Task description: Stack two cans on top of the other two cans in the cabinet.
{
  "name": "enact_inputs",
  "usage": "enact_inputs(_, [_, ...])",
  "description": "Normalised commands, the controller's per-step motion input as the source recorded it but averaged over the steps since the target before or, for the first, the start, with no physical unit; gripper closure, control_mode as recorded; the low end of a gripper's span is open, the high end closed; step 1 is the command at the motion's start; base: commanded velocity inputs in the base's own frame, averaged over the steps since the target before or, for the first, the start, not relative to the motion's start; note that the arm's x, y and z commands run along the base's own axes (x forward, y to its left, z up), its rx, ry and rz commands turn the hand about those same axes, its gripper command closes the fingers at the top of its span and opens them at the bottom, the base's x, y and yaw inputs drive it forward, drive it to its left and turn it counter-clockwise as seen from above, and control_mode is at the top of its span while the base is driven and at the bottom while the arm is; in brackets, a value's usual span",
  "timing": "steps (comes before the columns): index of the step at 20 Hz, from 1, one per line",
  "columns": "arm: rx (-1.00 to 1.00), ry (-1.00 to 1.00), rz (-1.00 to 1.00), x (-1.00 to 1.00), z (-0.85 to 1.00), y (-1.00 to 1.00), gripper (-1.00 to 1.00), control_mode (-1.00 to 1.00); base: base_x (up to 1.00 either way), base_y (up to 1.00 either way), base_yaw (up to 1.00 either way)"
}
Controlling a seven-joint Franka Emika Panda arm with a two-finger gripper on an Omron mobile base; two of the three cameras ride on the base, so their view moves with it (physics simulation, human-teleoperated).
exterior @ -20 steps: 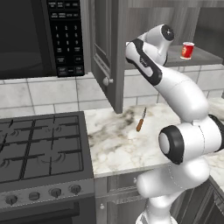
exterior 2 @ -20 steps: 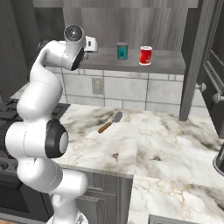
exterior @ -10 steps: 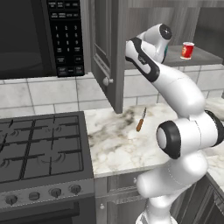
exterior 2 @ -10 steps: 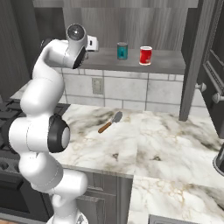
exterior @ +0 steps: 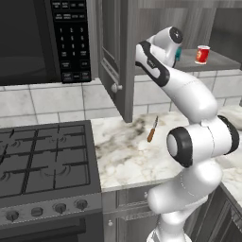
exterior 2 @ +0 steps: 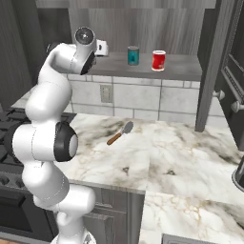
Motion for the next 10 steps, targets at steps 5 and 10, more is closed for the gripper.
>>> enact_inputs(5, [0.02, 0.00, 0.00, 0.17, -0.04, 0.01, -1.00, -1.00, 0.00, 0.00, 0.00])
enact_inputs(10, [0.01, -0.01, 0.00, 0.11, 0.00, 0.00, -1.00, -1.00, 0.00, 0.00, 0.00])
